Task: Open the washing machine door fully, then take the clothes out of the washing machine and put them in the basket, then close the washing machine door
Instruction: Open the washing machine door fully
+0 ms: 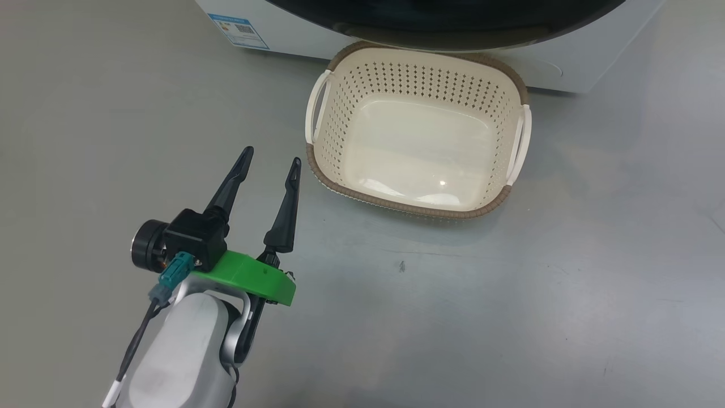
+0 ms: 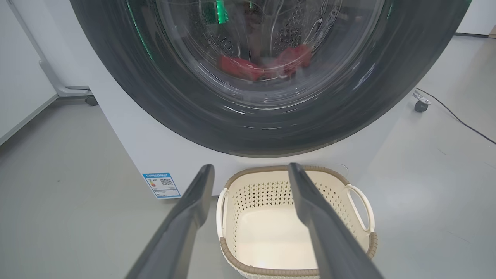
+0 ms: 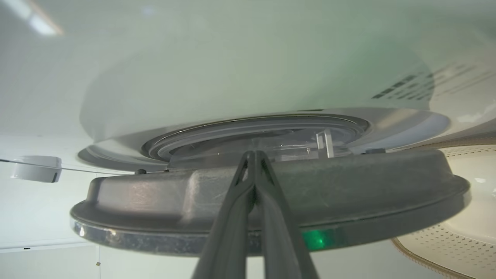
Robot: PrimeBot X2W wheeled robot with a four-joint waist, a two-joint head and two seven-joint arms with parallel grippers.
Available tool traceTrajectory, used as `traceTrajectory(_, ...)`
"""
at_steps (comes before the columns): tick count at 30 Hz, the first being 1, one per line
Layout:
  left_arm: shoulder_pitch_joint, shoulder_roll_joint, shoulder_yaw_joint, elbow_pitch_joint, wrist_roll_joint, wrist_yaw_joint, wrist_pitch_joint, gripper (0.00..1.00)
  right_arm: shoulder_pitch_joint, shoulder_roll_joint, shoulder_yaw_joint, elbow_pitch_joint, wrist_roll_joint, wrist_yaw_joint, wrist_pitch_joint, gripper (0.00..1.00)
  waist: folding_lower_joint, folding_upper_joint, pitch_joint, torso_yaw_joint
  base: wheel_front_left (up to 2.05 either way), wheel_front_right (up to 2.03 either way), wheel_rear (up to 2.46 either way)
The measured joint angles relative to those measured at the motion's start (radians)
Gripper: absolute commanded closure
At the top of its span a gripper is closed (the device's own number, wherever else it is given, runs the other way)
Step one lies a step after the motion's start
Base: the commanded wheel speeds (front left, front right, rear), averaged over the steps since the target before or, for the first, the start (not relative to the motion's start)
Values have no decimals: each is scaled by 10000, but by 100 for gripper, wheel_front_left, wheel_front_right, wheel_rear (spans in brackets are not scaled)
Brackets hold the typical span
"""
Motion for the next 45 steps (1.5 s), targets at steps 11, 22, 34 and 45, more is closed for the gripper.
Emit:
traceTrajectory(11,1,-2,35,113,29,2,0,0,23,-165,140,59,311,2,1026,100,0,0,-22,-170,0,0,0)
traceTrajectory(22,2,-6,148,190,119,42,0,0,455,-107,290,35,462,395,1540,100,0,0,-162,-340,0,0,0)
traceTrajectory(34,5,-6,63,219,117,42,-2,0,1159,221,579,-29,639,732,2176,100,0,0,-461,-340,0,0,0)
traceTrajectory(45,103,-6,75,334,100,42,-2,0,2050,445,809,-345,838,1164,2740,100,0,0,-880,-337,0,0,0)
